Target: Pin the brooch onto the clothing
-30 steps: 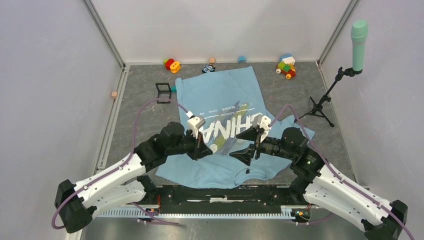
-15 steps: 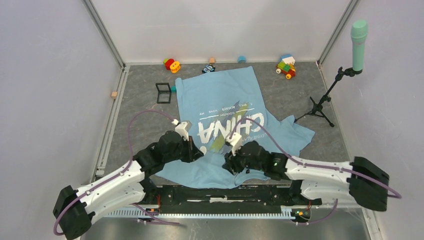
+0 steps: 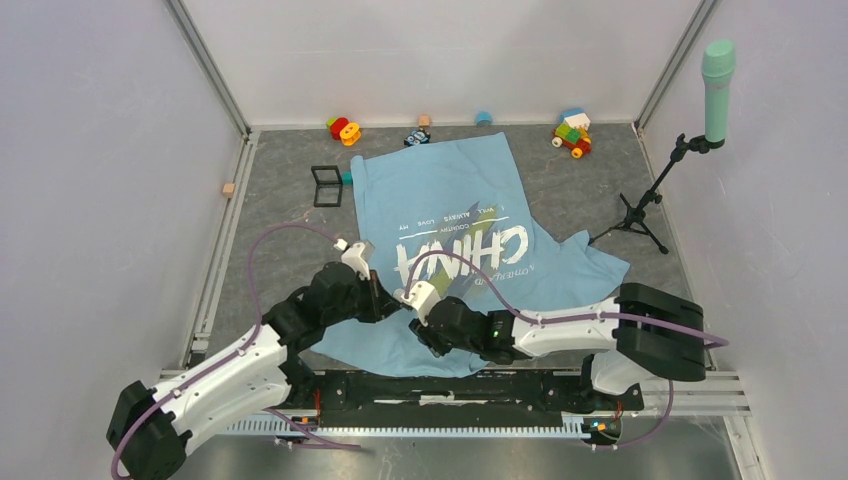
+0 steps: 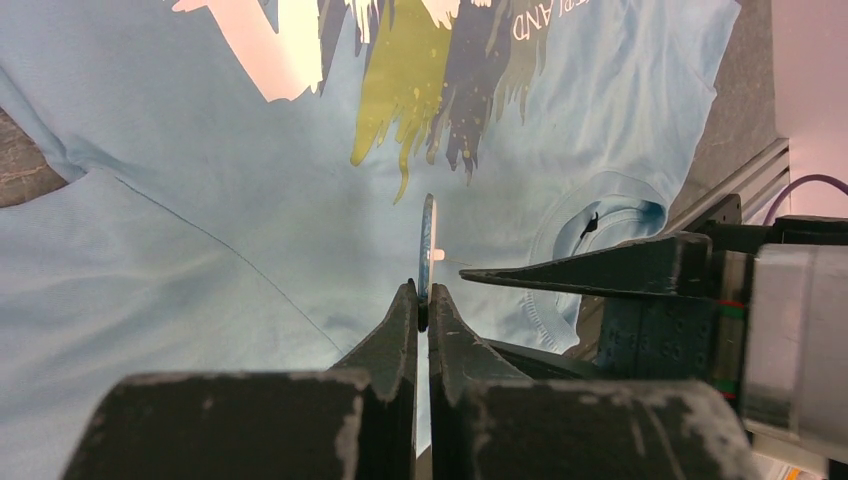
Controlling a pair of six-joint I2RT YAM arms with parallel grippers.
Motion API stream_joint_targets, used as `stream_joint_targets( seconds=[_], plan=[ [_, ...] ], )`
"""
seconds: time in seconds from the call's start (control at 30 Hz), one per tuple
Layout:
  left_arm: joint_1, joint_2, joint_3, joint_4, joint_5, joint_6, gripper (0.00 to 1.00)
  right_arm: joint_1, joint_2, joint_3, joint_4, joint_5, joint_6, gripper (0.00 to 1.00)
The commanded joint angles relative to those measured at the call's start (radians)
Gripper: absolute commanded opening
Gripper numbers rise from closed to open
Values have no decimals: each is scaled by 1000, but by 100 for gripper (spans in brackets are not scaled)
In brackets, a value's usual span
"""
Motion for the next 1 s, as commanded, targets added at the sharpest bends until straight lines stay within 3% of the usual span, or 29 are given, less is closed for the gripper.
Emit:
stream_joint_targets(
  seconds=[0.0,0.43,0.53,0.67,0.97],
  plan=[
    [6,-29,-10,-3,-13,-26,2,3,49,47,47,26,-21,41],
    [6,-43,-17,-16,10,-18,2,3,143,50,33,58,-3,26],
    [6,-32,-9,-22,20,-2,2,4,154,49,33,54,1,19],
    [5,-23,-3,-50,11,16,2,11,150,51,27,67,4,1],
    [6,-44,-20,-53,16,6,2,35,82,72,0,66,-2,0]
  ],
)
